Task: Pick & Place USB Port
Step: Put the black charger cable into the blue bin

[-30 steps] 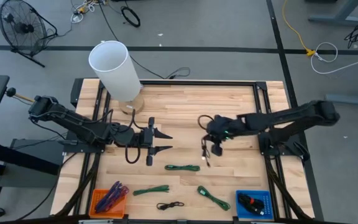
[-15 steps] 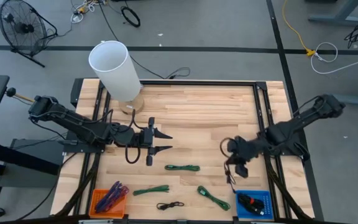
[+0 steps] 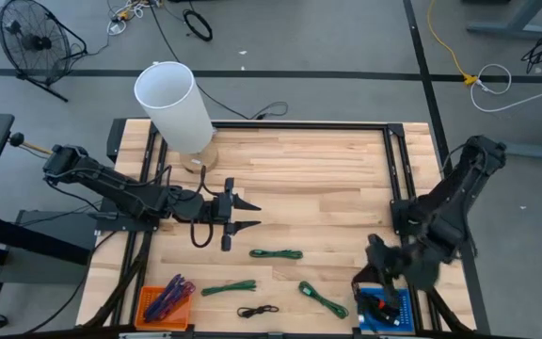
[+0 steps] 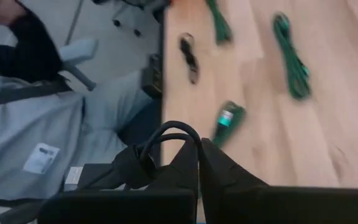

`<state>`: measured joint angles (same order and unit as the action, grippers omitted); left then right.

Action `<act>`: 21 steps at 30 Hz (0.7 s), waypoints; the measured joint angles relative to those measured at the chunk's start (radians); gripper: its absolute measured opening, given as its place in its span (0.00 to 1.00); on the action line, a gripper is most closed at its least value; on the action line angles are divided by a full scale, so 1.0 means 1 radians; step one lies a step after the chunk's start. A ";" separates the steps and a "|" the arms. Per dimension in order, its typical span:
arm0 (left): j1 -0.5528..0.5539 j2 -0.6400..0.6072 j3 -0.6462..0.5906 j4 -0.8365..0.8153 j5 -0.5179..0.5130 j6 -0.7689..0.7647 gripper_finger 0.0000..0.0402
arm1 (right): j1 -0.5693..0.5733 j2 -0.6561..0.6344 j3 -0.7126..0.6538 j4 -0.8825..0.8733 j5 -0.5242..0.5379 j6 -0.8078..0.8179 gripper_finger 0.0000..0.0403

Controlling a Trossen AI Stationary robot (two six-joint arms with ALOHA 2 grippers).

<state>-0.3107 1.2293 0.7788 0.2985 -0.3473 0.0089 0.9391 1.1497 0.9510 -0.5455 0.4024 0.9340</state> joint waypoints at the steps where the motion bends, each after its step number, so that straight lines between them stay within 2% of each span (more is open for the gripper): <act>1: 0.000 0.000 0.000 0.000 0.000 -0.001 0.41 | 0.029 0.020 0.033 -0.013 0.032 0.000 0.00; 5: 0.000 0.000 0.000 -0.009 0.000 -0.006 0.41 | 0.130 0.134 0.193 -0.178 0.171 0.029 0.00; 10: 0.000 0.000 0.000 -0.013 0.000 -0.006 0.41 | 0.211 0.313 0.413 -0.512 0.235 0.255 0.00; 13: 0.000 0.000 0.000 -0.013 0.000 -0.006 0.41 | 0.248 0.414 0.521 -0.700 0.214 0.416 0.00; 16: 0.000 0.000 0.000 -0.013 0.000 -0.006 0.41 | 0.282 0.493 0.589 -0.857 0.149 0.605 0.00; 21: 0.000 0.000 0.000 -0.013 0.000 -0.005 0.41 | 0.346 0.572 0.607 -1.004 0.037 0.856 0.00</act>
<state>-0.3111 1.2293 0.7788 0.2855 -0.3473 0.0036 1.2853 1.7217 1.5578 -1.5490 0.4393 1.7897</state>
